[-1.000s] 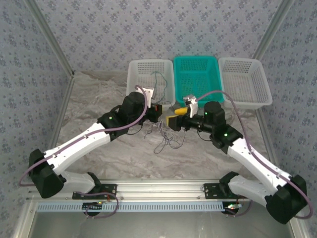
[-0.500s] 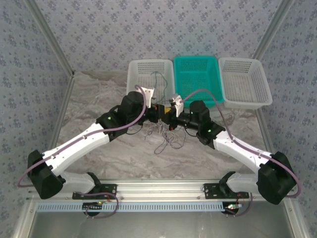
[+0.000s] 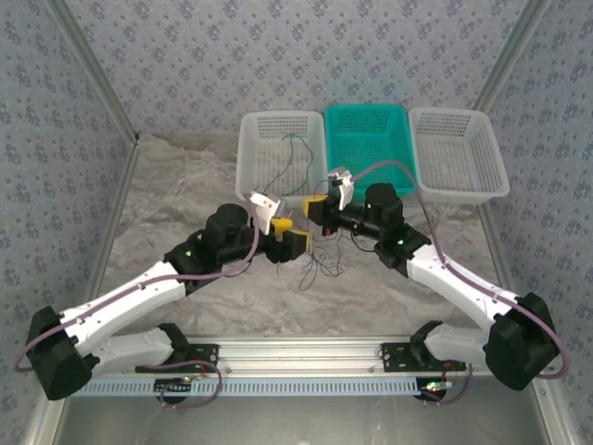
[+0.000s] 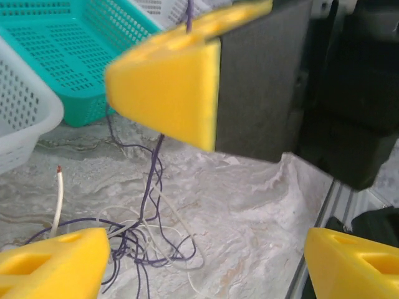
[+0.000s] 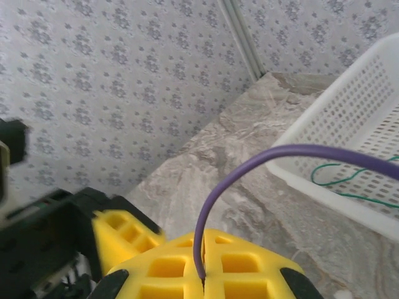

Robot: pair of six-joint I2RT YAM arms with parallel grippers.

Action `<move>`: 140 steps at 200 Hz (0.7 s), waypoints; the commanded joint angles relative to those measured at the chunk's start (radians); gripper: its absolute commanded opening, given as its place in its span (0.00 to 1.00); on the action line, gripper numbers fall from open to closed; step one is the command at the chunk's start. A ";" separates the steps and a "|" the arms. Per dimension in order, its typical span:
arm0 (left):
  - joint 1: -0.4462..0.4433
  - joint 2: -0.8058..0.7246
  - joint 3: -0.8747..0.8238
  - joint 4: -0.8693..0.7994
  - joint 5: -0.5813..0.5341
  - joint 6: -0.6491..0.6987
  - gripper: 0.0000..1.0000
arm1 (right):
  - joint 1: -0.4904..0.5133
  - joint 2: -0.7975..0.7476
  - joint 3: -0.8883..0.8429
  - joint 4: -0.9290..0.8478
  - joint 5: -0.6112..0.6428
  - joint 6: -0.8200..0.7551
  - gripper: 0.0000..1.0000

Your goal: Untangle the cables

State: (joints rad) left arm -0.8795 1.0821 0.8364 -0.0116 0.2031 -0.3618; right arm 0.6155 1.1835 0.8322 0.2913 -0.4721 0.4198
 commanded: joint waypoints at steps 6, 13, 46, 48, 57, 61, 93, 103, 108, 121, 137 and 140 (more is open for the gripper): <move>-0.005 0.044 -0.006 0.063 -0.006 0.110 0.97 | 0.006 -0.008 0.085 -0.051 -0.080 0.082 0.00; -0.004 0.056 -0.014 0.099 -0.012 0.126 0.99 | 0.008 -0.011 0.094 -0.062 -0.089 0.085 0.00; -0.006 0.173 0.051 0.118 -0.066 0.173 0.99 | 0.026 -0.030 0.112 -0.062 -0.119 0.148 0.00; -0.007 0.184 0.061 0.112 -0.073 0.173 0.99 | 0.027 -0.031 0.113 -0.060 -0.121 0.153 0.00; -0.006 0.225 0.089 0.091 -0.112 0.172 0.96 | 0.030 -0.036 0.116 -0.057 -0.120 0.175 0.00; -0.006 0.242 0.098 0.086 -0.137 0.165 0.93 | 0.033 -0.038 0.116 -0.056 -0.118 0.185 0.00; -0.006 0.328 0.088 0.094 -0.309 0.089 0.69 | 0.032 -0.067 0.135 -0.059 -0.128 0.238 0.00; -0.006 0.340 0.064 0.094 -0.369 0.061 0.65 | 0.026 -0.085 0.139 -0.065 -0.124 0.248 0.00; -0.006 0.345 0.054 0.089 -0.410 0.044 0.63 | 0.022 -0.094 0.141 -0.065 -0.122 0.256 0.00; -0.004 0.356 0.026 0.060 -0.505 -0.006 0.54 | 0.007 -0.118 0.142 -0.063 -0.119 0.278 0.00; -0.005 0.353 -0.022 0.072 -0.542 -0.030 0.45 | -0.011 -0.138 0.148 -0.071 -0.114 0.298 0.00; -0.005 0.352 -0.031 0.076 -0.542 -0.033 0.44 | -0.016 -0.140 0.148 -0.073 -0.113 0.302 0.00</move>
State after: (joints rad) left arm -0.9104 1.3834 0.8944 0.1543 -0.1383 -0.2943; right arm 0.5858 1.1477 0.9108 0.1387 -0.4431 0.6701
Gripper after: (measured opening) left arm 0.484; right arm 0.051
